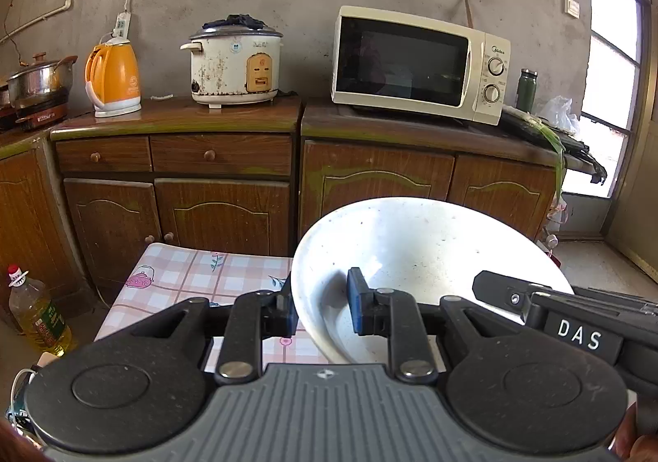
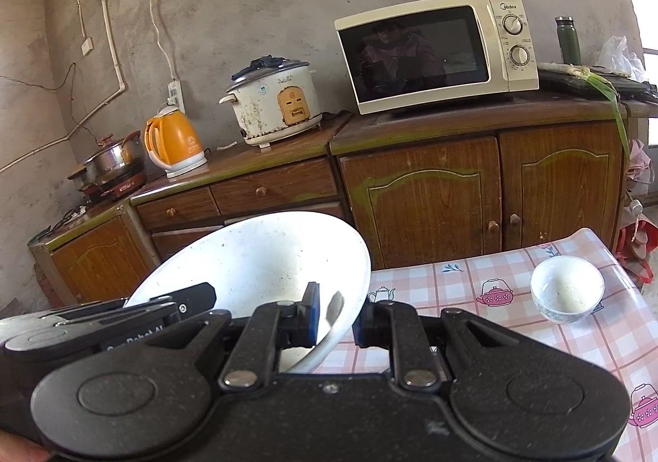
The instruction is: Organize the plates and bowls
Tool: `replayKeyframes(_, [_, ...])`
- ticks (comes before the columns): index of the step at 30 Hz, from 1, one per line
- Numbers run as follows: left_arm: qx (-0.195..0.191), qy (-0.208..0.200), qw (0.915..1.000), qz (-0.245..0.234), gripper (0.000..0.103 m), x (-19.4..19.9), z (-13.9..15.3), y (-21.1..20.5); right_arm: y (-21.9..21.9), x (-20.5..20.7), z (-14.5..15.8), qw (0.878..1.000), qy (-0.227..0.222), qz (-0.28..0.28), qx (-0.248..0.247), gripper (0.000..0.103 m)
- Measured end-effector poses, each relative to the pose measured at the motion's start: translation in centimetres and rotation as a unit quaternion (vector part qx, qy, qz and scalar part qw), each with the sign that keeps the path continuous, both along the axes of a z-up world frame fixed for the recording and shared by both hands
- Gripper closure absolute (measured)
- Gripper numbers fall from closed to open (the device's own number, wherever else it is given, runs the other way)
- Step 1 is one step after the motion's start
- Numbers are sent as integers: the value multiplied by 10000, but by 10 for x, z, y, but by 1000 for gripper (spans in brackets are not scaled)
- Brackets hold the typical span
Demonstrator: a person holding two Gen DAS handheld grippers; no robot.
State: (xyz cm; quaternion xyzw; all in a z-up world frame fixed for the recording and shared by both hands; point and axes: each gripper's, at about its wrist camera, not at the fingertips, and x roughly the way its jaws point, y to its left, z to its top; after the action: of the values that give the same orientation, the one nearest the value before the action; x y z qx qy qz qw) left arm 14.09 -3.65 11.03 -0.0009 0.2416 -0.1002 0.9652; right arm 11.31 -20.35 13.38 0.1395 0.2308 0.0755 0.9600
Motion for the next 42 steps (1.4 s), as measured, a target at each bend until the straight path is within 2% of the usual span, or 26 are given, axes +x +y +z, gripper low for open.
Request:
replayKeyframes(22, [1,-126,9997,203,80,-40,-5,22,24,-41,-2,9997,-127,184,-73,82])
replayKeyframes(42, [-70,-35,9997,251,80,-64,-18,37,39,-67,-16,9995,-83,279,-149,82])
